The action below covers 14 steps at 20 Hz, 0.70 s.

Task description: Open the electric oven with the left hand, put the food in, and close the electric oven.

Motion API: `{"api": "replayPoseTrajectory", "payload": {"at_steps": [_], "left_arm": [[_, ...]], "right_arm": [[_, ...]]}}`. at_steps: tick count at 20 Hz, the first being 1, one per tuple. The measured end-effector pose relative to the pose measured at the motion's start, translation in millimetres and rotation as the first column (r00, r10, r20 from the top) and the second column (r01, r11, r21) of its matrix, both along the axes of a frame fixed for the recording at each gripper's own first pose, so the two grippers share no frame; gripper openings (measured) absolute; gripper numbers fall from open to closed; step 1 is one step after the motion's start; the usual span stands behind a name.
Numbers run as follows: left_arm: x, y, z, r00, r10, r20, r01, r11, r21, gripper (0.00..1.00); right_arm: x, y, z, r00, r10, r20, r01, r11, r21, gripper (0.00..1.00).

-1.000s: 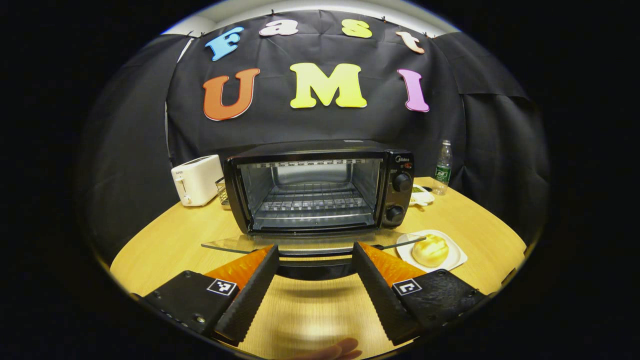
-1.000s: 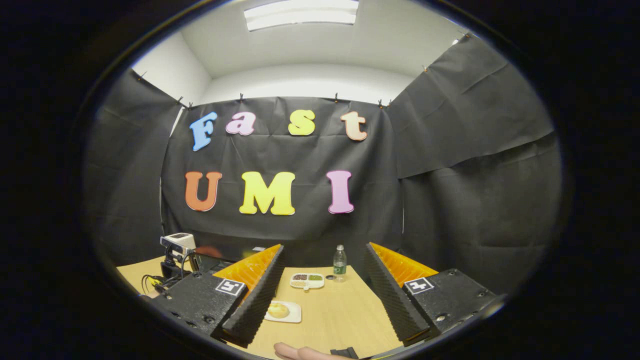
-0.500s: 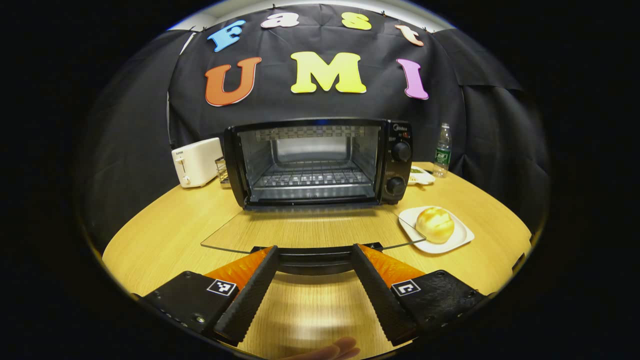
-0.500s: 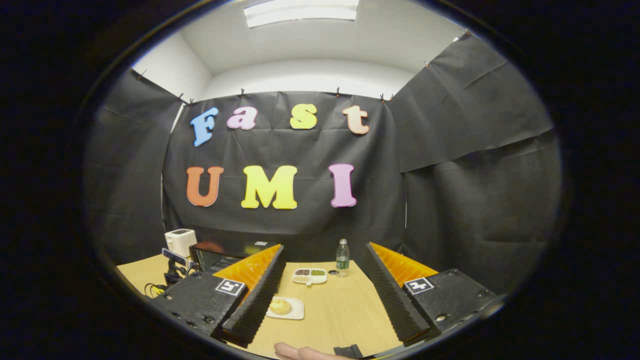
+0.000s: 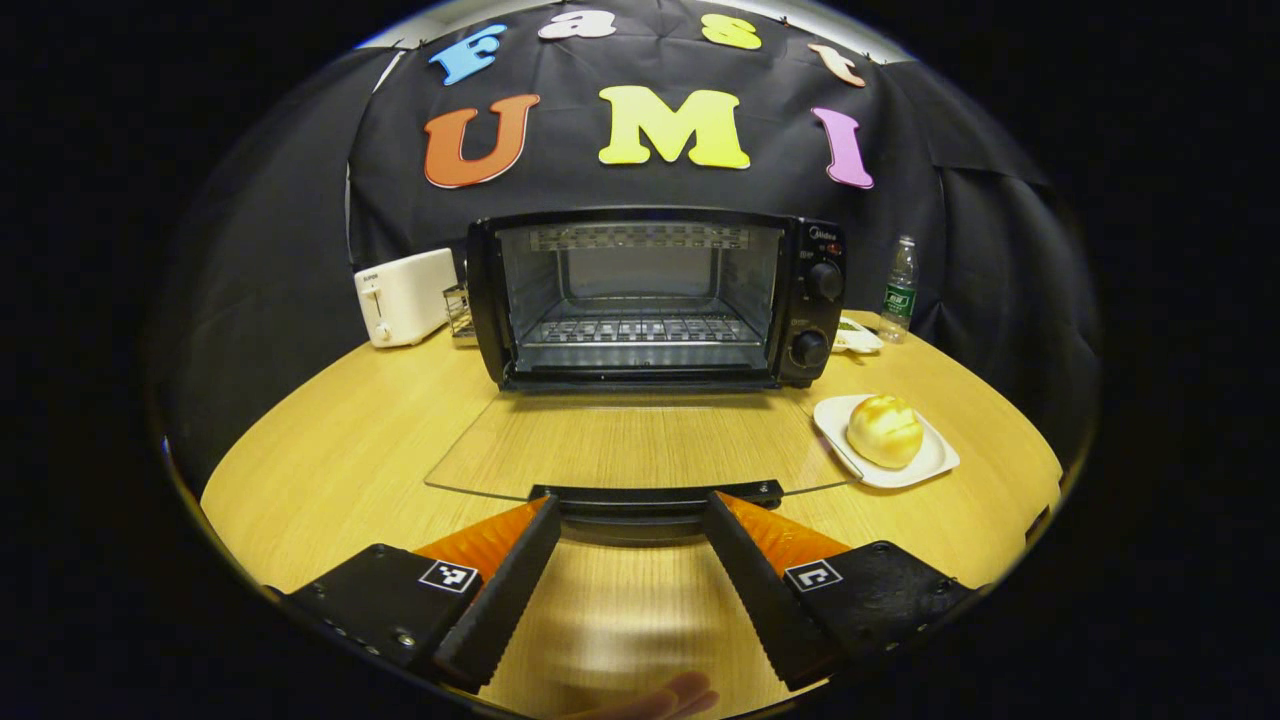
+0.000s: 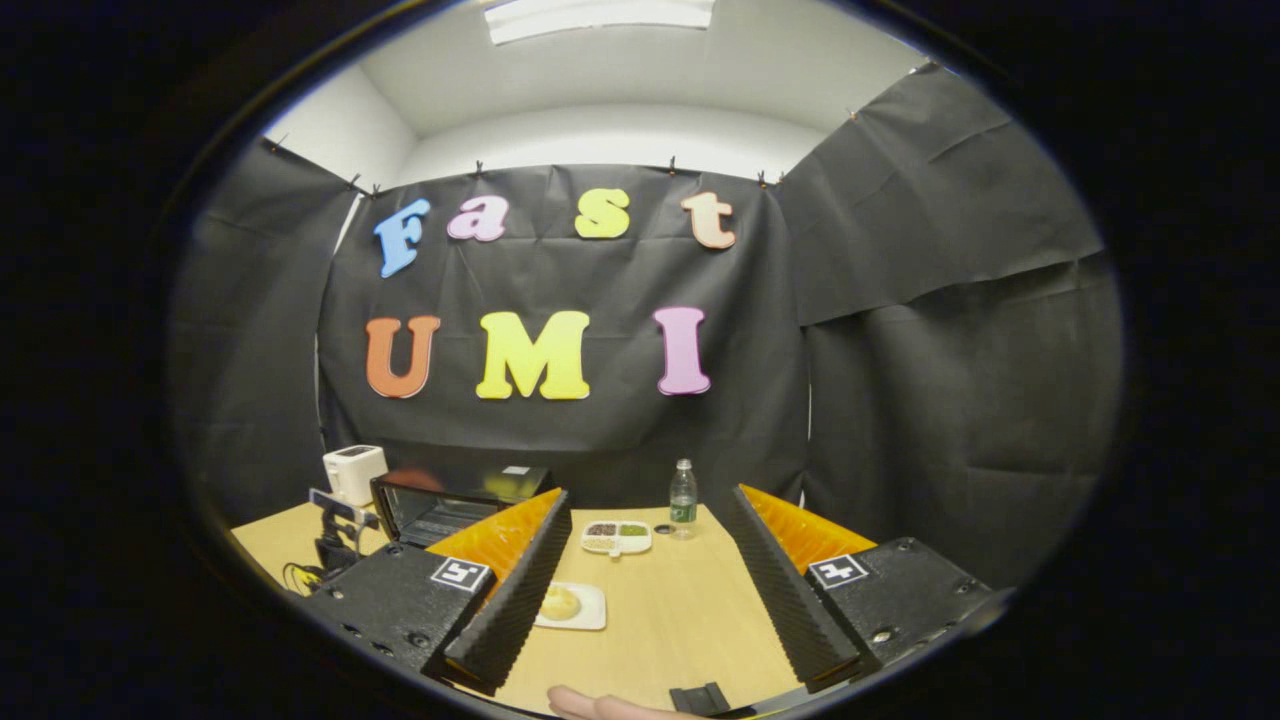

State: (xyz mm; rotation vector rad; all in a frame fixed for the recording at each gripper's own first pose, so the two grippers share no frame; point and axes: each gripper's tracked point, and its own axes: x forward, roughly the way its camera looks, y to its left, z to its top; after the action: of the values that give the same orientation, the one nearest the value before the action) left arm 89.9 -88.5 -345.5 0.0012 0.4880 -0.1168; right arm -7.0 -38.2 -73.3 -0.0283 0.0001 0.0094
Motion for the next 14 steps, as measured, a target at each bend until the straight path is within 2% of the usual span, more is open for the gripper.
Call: {"api": "replayPoseTrajectory", "payload": {"at_steps": [5,9,11,12,13,14], "left_arm": [[-15.9,26.3,94.4,0.988,0.028,0.152,-0.025,1.0,-0.018,0.95],[-40.9,40.1,172.5,0.957,0.044,0.286,-0.04,0.999,-0.017,0.95],[-54.8,46.2,195.6,0.945,0.062,0.32,-0.053,0.998,-0.039,0.95],[-62.7,46.1,205.8,0.942,0.062,0.331,-0.046,0.997,-0.055,0.95],[-71.7,47.4,217.9,0.934,0.066,0.352,-0.045,0.997,-0.068,0.95],[-78.4,50.9,230.3,0.924,0.065,0.377,-0.039,0.996,-0.077,0.95]], "right_arm": [[20.9,5.8,-23.6,0.999,-0.011,-0.041,0.011,1.0,-0.014,0.94],[49.1,18.9,-57.0,0.995,0.01,-0.102,-0.011,1.0,-0.011,0.95],[66.9,23.5,-78.7,0.99,0.002,-0.143,-0.006,1.0,-0.028,0.94],[75.7,28.3,-90.2,0.987,0.008,-0.163,-0.013,0.999,-0.033,0.95],[84.7,35.4,-102.4,0.983,0.018,-0.181,-0.024,0.999,-0.032,1.0],[94.5,41.4,-114.3,0.979,0.029,-0.2,-0.036,0.999,-0.029,0.95]]}}
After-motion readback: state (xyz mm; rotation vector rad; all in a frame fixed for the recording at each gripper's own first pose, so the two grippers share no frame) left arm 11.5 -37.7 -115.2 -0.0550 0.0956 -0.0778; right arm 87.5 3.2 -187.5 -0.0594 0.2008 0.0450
